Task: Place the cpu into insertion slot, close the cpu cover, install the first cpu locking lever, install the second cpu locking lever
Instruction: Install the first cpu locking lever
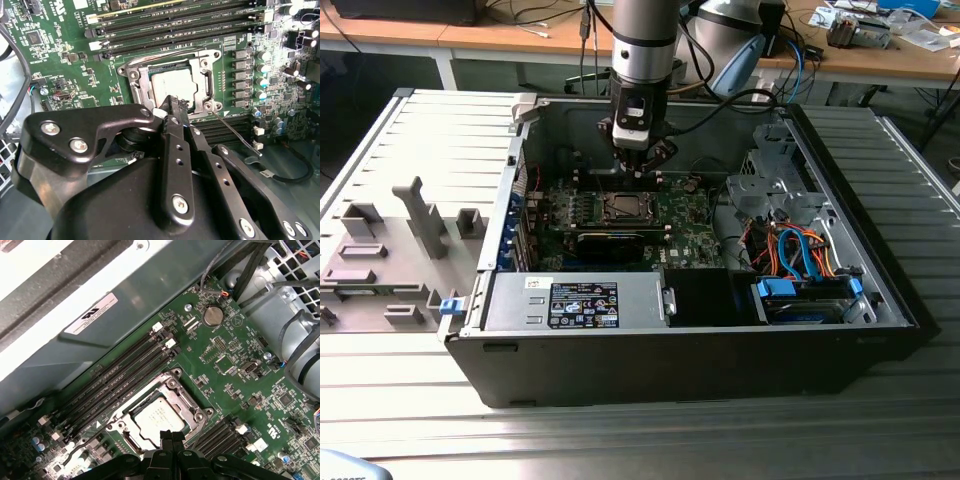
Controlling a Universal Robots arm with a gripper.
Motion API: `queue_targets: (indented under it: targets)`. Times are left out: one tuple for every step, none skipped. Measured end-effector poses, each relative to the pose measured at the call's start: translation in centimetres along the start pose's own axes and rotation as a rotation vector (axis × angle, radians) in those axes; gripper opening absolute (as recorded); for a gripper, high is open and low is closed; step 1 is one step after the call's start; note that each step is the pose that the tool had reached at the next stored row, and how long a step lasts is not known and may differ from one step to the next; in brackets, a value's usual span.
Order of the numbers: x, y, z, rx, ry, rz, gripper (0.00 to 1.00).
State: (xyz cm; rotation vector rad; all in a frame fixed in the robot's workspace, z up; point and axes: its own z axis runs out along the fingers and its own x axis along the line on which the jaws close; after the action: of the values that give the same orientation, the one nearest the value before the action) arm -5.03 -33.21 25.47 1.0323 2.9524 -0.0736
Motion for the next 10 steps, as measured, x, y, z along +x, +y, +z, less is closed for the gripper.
queue_targets:
  targets:
    - [0.0,0.0,0.0,0.0,-0.0001,-0.001,0.11]
    - [0.0,0.0,0.0,0.0,-0.0001,-0.002,0.11]
    - [0.0,0.0,0.0,-0.0001,-0.0003,-0.004,0.11]
    - [0.0,0.0,0.0,-0.0001,-0.0003,-0.005,0.11]
    - [0.0,0.0,0.0,-0.0002,-0.0003,-0.006,0.11]
    - [0.0,0.0,0.0,-0.0002,-0.0004,-0.008,0.11]
    - [0.0,0.0,0.0,-0.0003,-0.0004,-0.009,0.11]
    - [0.0,0.0,0.0,-0.0002,-0.0005,-0.01,0.11]
    - [0.0,0.0,0.0,-0.0003,-0.0005,-0.011,0.11]
    - [0.0,0.0,0.0,-0.0003,-0.0005,-0.012,0.11]
